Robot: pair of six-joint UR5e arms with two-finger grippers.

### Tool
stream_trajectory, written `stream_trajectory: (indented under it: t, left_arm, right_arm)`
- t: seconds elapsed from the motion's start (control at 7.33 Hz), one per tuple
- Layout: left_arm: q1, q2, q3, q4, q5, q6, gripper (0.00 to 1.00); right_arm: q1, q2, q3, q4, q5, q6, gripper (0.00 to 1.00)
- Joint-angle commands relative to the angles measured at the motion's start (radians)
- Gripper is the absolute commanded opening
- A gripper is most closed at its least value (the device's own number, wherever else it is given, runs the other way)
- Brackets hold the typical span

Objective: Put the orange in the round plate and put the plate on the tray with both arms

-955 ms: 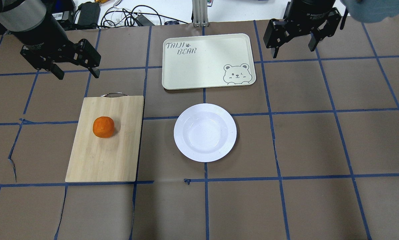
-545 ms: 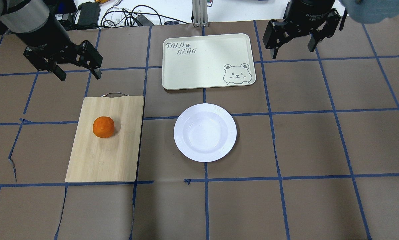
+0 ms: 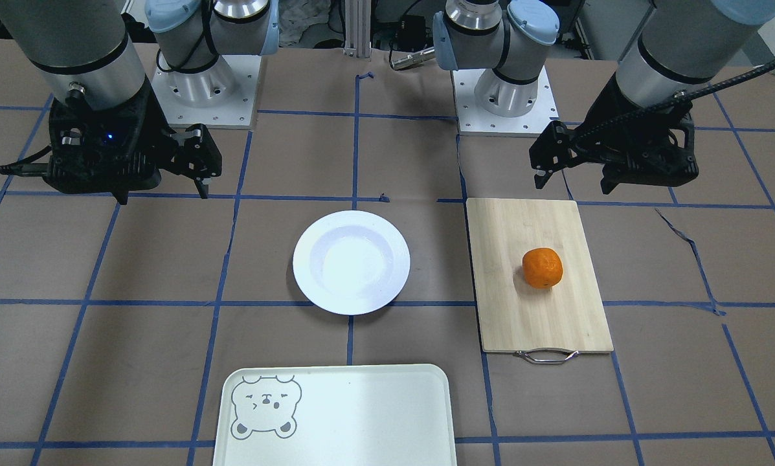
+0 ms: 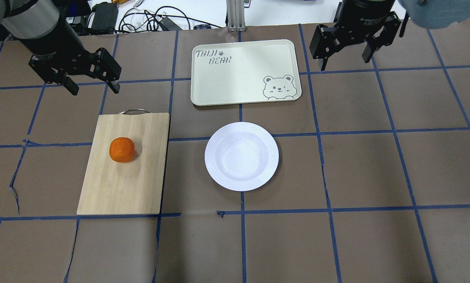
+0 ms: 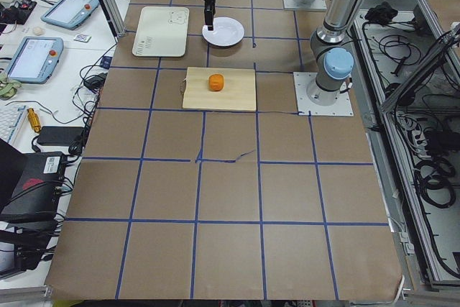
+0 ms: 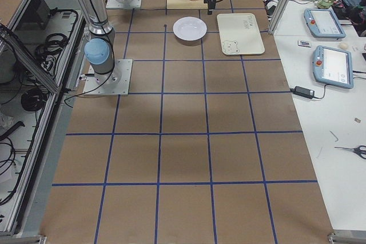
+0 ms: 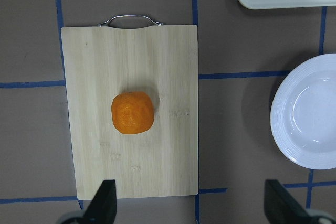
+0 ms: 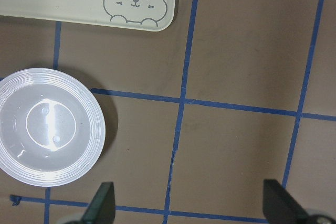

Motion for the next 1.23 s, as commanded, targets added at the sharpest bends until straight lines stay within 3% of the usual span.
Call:
stream_trajectory:
  t: [0.0, 0.41, 0.55, 1.09]
  left_arm:
    - [0.000, -0.002, -0.001, 0.000, 0.000, 0.002, 1.00]
    - [0.000, -0.007, -0.001, 0.000, 0.000, 0.003, 1.00]
    - [0.002, -0.008, -0.001, 0.000, 0.001, -0.003, 1.00]
    - [0.005, -0.017, -0.003, -0.001, 0.006, 0.008, 1.00]
  right_arm:
    - [0.001, 0.000, 0.000, -0.002, 0.002, 0.000, 1.00]
    - [0.001, -0.002, -0.004, -0.004, 0.023, 0.045, 1.00]
    - [0.001, -0.002, -0.006, 0.002, 0.090, 0.106, 1.00]
    - [0.001, -0.005, -0.001, 0.002, 0.081, 0.114, 1.00]
